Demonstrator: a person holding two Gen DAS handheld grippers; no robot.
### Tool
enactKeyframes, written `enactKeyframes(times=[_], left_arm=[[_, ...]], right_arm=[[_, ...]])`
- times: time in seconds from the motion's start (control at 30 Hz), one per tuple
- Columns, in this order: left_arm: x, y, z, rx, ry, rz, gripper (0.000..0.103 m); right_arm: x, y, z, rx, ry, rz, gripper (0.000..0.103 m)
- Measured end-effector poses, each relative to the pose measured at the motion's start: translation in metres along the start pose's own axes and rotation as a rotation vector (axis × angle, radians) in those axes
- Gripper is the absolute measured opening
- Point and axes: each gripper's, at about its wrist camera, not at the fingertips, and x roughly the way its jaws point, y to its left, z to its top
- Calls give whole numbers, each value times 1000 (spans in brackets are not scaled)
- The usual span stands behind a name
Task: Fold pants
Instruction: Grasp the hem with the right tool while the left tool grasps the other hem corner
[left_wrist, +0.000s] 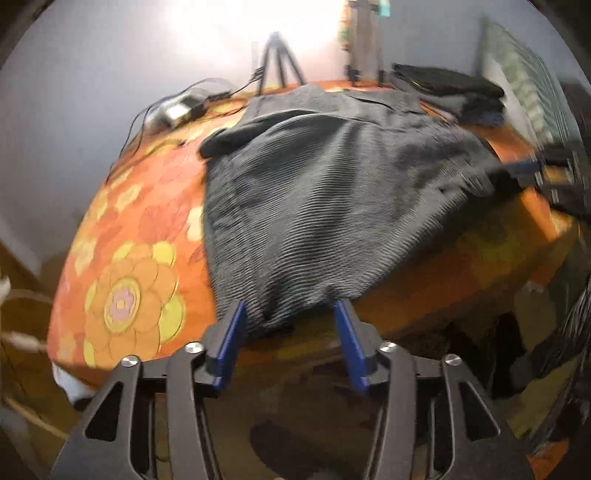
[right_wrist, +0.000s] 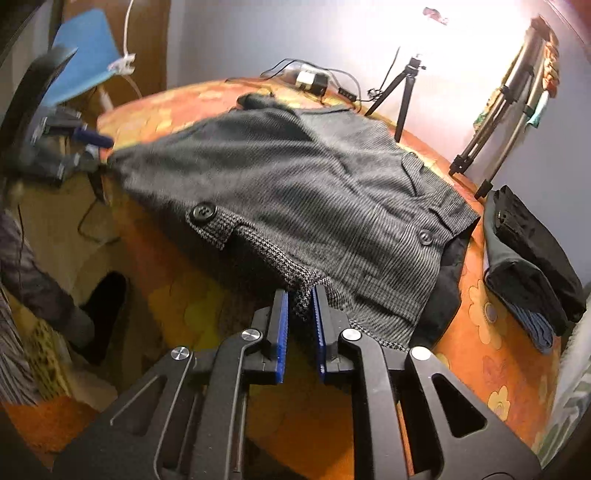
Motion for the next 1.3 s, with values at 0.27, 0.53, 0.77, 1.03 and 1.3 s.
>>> enactKeyframes(times=[0.27,0.53,0.77,1.03,1.3], left_arm=[[16,-27,6,173,9,85,51],[36,-17,13,161,32,131,25],[16,-7,31,117,-76,106,9],[-25,17,90,102,-231,103,9],[-34,25,175,164,-339,130,8]], right_arm=[[-11,-19,17,89,-64,2,12],[-28,-33,26,155,-127,-3,11],[-34,-25,18,134,-130,-22,11],[-65,-33,24,153,-200,-70,11],[-68,-74,57,201,-248,-114,11]])
